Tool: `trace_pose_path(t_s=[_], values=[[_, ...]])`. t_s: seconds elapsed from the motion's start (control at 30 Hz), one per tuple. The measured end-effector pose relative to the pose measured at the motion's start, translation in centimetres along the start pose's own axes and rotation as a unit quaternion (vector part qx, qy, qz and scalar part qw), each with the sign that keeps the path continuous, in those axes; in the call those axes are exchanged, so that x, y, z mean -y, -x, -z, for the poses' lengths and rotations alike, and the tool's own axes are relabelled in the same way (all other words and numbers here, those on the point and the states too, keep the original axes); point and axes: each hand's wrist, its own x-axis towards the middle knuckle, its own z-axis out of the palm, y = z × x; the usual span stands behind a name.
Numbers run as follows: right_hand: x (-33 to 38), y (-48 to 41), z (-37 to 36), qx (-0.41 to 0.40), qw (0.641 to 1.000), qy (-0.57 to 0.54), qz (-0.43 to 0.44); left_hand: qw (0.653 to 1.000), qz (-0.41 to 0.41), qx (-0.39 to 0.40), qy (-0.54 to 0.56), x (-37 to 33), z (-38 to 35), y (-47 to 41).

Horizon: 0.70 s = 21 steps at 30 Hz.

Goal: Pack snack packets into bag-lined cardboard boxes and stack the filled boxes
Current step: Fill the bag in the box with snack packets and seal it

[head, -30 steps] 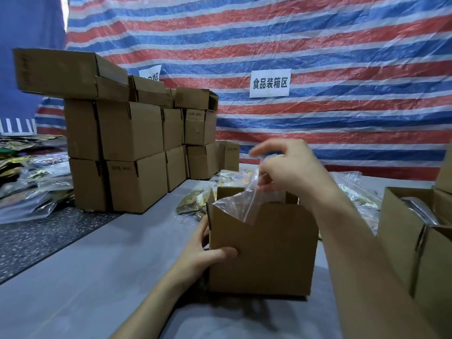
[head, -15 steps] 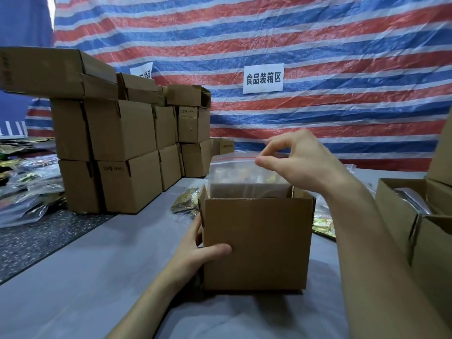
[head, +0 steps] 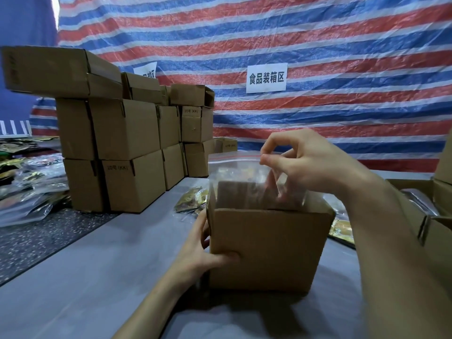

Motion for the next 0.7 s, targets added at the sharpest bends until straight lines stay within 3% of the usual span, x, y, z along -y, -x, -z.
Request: trace_pose_path(t_s=[0.1,0.3,0.53,0.6,0.7], values=[[-0.3,0.1,0.1,0.027,0.999,-0.007,-0.046,0.999,-0.007,0.014,-0.033,-0.1,0.3,0.0],[-0.8,-0.5,-1.3,0.015,0.989,0.080,-0.125,0.999,-0.015,-0.002,-0.037,0.3,0.3,-0.2],[1.8,-0.4,-2.7,-0.095,0.963,0.214,-0.136,0.999,-0.011,0.001,-0.043,0.4,0.5,-0.4],[2.2,-0.4,-3.1,-0.057,0.956,0.246,-0.153,0.999,-0.011,-0.005,-0.038,0.4,0.4,-0.3],[2.0,-0.8,-4.7,0.087,0.948,0.247,-0.183,0.999,-0.011,-0.008,-0.030,0.4,0.3,-0.2]])
